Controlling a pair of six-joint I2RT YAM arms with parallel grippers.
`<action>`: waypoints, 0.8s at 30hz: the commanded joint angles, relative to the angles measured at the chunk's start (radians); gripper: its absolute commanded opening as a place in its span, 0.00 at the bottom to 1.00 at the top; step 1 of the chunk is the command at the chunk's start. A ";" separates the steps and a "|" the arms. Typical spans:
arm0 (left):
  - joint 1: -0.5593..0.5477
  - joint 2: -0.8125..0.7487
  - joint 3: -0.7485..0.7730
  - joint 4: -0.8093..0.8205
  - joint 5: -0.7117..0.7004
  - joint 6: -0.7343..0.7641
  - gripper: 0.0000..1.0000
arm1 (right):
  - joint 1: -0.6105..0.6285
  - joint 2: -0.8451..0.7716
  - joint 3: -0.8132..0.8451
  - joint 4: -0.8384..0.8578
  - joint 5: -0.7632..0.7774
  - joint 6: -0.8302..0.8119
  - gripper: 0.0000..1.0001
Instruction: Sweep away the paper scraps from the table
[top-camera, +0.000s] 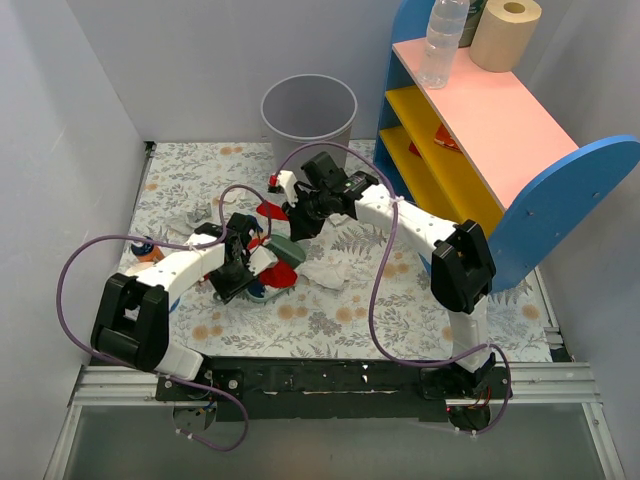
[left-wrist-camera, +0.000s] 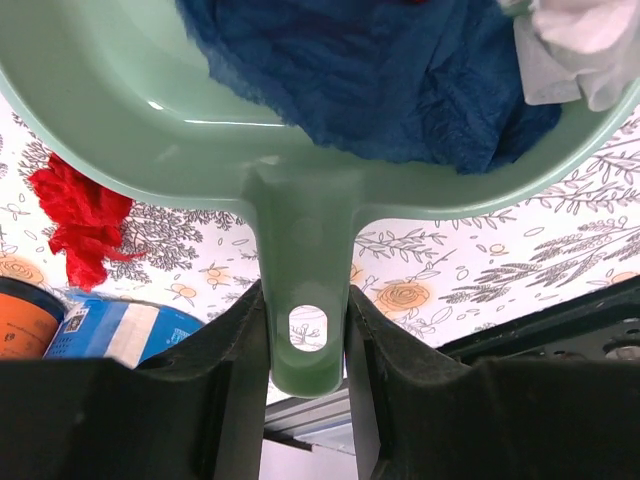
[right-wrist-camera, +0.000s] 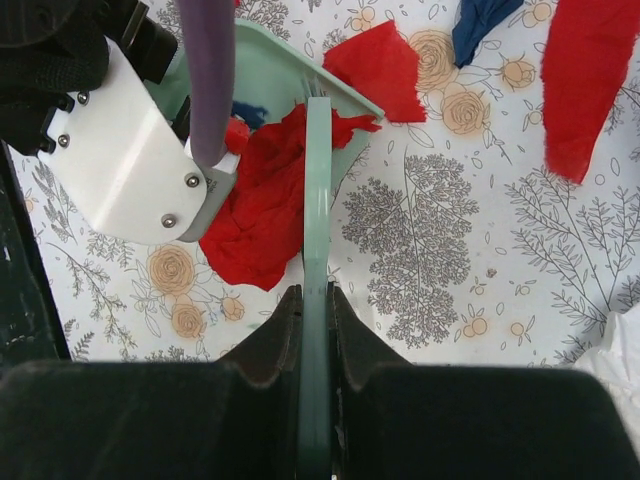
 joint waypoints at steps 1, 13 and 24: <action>-0.005 -0.009 0.030 0.041 0.043 -0.040 0.00 | -0.016 -0.089 -0.002 0.002 -0.025 0.010 0.01; -0.005 -0.185 -0.105 0.167 0.129 0.032 0.00 | -0.026 -0.164 0.063 0.028 0.150 -0.059 0.01; -0.005 -0.245 -0.176 0.285 0.189 0.015 0.00 | -0.039 -0.183 0.124 0.045 0.069 0.019 0.01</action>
